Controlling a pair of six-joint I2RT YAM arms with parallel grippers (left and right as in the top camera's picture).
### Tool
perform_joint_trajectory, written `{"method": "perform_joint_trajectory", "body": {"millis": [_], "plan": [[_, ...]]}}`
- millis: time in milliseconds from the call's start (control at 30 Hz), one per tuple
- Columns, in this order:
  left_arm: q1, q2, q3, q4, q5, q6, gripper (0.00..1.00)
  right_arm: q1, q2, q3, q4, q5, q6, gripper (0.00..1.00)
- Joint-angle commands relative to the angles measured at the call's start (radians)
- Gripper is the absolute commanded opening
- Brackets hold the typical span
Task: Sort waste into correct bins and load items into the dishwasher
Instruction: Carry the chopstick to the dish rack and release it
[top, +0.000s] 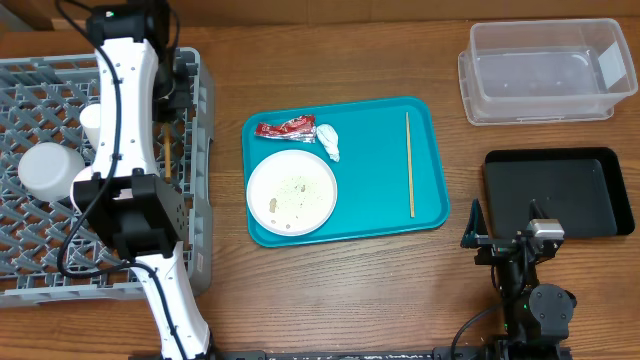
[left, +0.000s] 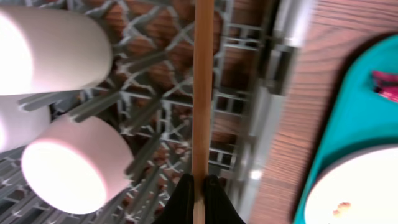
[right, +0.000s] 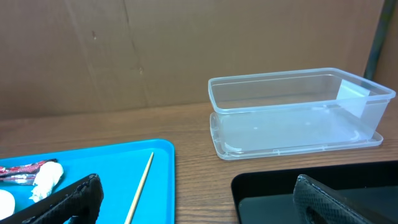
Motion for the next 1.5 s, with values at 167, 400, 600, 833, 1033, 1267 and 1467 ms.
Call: {"method": "perform_joint_trajectory", "body": {"millis": [167, 400, 600, 833, 1033, 1267, 1467], "plan": [[0.03, -0.011, -0.026, 0.026, 0.04, 0.063, 0.04, -0.003, -0.012, -0.01, 0.005, 0.006, 0.004, 1.0], [0.03, -0.011, -0.027, 0.041, 0.181, 0.224, 0.04, -0.003, -0.012, -0.01, 0.005, 0.006, 0.004, 1.0], [0.03, -0.011, -0.027, 0.042, 0.211, 0.258, 0.1, -0.003, -0.012, -0.01, 0.005, 0.006, 0.003, 1.0], [0.03, -0.011, -0.027, 0.042, 0.211, 0.257, 0.14, -0.003, -0.012, -0.01, 0.005, 0.006, 0.003, 1.0], [0.03, -0.011, -0.027, 0.042, 0.206, 0.257, 0.13, -0.003, -0.012, -0.01, 0.005, 0.006, 0.003, 1.0], [0.029, -0.011, -0.02, 0.046, 0.227, 0.219, 0.16, -0.003, -0.012, -0.01, 0.005, 0.006, 0.004, 1.0], [0.002, -0.021, 0.098, -0.005, 0.439, 0.22, 0.45, -0.003, -0.012, -0.01, 0.005, 0.006, 0.003, 1.0]]}}
